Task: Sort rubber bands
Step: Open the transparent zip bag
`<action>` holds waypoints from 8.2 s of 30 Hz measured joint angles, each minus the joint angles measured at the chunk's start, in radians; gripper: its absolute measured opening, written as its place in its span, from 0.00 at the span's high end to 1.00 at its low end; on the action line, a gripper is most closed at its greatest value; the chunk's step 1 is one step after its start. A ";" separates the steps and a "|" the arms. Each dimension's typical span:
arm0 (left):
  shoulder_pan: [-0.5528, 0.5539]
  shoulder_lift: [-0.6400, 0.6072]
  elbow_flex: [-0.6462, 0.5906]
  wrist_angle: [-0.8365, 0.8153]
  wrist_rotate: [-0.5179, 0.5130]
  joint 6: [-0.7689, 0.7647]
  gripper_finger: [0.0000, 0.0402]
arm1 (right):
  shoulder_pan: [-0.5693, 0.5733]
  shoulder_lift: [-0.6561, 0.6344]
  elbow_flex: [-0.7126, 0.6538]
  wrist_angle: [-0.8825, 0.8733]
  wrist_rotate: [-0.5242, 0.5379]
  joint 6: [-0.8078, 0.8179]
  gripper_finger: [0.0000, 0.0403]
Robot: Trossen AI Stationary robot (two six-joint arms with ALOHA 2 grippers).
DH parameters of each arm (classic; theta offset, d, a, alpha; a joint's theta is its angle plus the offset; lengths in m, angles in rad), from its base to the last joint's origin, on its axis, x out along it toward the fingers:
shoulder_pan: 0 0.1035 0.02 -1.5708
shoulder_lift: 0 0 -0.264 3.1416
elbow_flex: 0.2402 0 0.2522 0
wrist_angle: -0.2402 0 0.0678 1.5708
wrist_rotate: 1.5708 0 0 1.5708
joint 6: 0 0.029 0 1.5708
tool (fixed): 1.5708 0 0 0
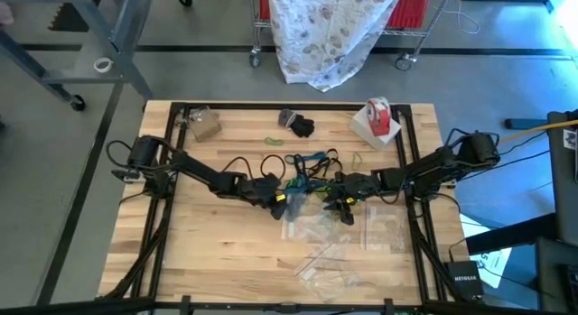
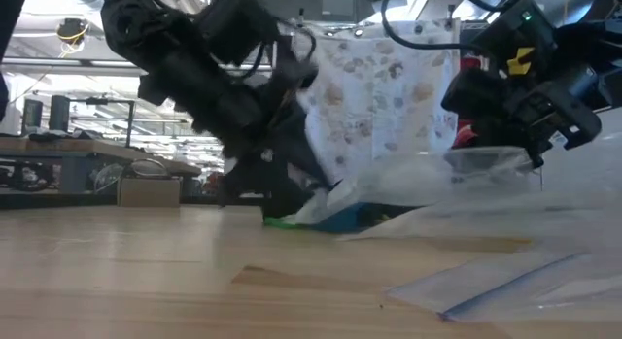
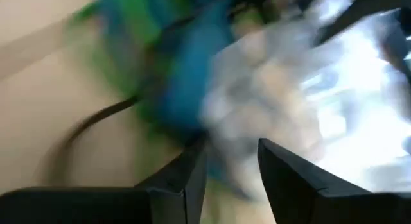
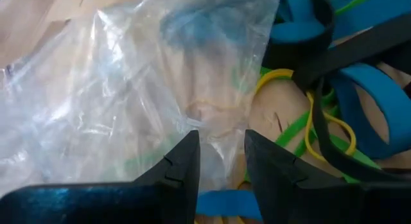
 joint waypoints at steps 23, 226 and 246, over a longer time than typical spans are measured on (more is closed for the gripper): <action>-0.006 0.000 0.000 -0.014 -0.042 0.032 0.76 | 0.000 -0.001 0.000 0.058 0.019 -0.001 0.72; -0.033 -0.159 0.382 -0.734 -0.079 0.527 0.95 | -0.003 -0.212 0.435 -0.489 0.375 -0.232 1.00; -0.028 -0.162 0.380 -0.761 -0.070 0.531 0.90 | -0.003 -0.252 0.435 -0.544 0.359 -0.229 1.00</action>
